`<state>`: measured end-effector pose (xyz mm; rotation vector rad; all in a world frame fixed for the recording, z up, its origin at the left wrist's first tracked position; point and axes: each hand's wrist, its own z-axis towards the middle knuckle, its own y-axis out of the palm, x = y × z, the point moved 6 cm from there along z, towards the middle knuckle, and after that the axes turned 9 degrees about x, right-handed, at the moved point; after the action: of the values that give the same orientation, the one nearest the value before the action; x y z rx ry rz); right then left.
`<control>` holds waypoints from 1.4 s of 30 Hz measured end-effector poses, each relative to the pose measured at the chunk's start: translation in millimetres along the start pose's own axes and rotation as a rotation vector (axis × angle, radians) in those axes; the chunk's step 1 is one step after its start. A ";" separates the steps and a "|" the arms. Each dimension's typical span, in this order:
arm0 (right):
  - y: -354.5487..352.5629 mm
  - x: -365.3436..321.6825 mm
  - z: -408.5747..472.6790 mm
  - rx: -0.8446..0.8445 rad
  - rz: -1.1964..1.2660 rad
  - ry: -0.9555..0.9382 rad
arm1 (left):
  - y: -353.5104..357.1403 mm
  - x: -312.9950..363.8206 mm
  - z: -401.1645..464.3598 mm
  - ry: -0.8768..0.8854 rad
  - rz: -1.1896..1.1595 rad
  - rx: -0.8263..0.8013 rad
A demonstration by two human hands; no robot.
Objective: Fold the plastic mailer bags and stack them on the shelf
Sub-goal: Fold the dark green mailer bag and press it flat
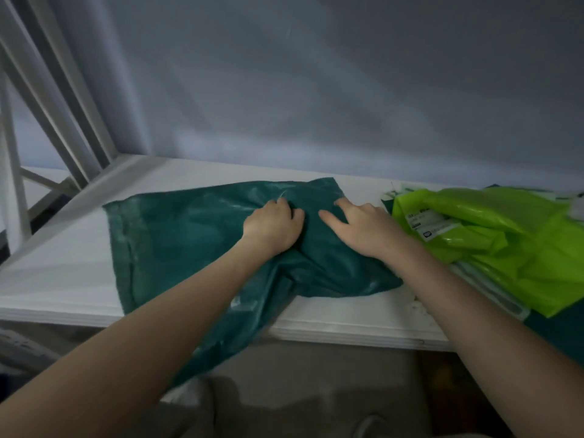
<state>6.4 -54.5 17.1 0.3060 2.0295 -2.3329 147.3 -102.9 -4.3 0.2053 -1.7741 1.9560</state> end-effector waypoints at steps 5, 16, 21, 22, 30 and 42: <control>-3.9 -6.8 -14.6 0.006 0.050 0.001 | 6.7 7.6 -1.7 0.048 0.002 -0.109; -16.6 -19.2 -18.5 0.059 0.398 0.004 | 9.5 12.1 -11.7 0.329 0.012 -0.300; -18.4 5.8 -15.0 0.226 0.541 0.146 | 6.1 5.1 -16.2 0.450 0.057 -0.443; -16.7 11.7 -14.6 0.242 0.527 0.172 | 2.1 1.4 -14.5 0.442 0.018 -0.405; 14.0 58.7 -15.9 0.143 0.431 0.446 | -49.4 -93.8 10.4 -0.186 -0.156 0.213; 29.0 59.0 -9.0 0.218 0.601 0.501 | -14.0 -123.0 -0.3 -0.518 -0.574 -0.138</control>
<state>-45.8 -43.8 -22.4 1.4059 1.4949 -2.2018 260.6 -133.0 -44.1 1.1216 -1.8588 1.4328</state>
